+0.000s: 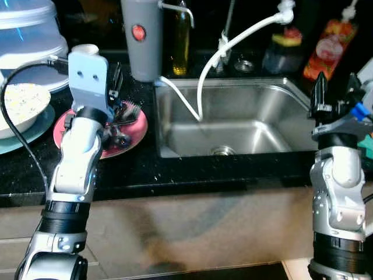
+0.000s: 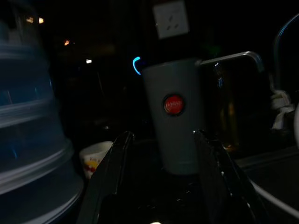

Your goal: Kitchen organization

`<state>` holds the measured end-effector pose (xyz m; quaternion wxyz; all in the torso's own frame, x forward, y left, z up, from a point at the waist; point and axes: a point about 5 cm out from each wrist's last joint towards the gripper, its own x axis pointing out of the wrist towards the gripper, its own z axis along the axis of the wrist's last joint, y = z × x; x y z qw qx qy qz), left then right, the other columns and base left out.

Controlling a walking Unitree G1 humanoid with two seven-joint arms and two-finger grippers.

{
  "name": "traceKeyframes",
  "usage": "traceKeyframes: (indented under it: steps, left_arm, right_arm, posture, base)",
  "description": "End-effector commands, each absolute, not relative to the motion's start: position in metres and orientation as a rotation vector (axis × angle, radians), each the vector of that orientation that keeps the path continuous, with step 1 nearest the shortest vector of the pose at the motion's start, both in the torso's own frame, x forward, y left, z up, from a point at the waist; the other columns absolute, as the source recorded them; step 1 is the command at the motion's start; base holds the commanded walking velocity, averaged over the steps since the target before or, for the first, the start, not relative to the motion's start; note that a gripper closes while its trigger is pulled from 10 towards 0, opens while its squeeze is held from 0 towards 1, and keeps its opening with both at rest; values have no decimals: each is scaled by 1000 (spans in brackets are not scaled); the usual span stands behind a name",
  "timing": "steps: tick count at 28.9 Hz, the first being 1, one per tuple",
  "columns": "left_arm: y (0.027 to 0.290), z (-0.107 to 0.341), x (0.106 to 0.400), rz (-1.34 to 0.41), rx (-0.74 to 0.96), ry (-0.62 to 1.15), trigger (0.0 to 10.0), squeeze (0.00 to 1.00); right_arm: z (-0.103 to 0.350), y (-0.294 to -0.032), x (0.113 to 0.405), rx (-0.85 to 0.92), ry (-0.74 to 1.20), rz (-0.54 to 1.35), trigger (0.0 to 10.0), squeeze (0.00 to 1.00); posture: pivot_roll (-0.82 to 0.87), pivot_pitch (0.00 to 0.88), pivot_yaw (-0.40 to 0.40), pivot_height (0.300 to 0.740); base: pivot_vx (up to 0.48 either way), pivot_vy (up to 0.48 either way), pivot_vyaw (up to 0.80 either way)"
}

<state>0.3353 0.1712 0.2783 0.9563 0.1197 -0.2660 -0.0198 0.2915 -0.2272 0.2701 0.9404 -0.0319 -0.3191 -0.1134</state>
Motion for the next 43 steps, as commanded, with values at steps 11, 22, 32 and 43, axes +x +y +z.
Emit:
traceKeyframes:
  steps: [11,22,32,43]
  left_arm:
    - [152,280,322,-320,196,-424,10000,0]
    - [197,293,319,-165,247,-82,10000,0]
    - [231,238,318,62,162,202,10000,1000]
    - [216,242,340,50,110,202,10000,0]
  right_arm:
    - [270,-226,292,-68,-655,-220,10000,0]
    - [265,-217,293,-56,-633,-140,10000,0]
    - [260,-204,300,-28,-617,-87,10000,0]
    - [262,-204,302,-24,-622,-77,10000,0]
  posture:
    - [25,0,2,740]
    - [105,11,-4,740]
    - [127,26,-10,740]
    - [114,24,-14,740]
  base:
    - [0,0,0]
    - [0,0,0]
    - [0,0,0]
    - [0,0,0]
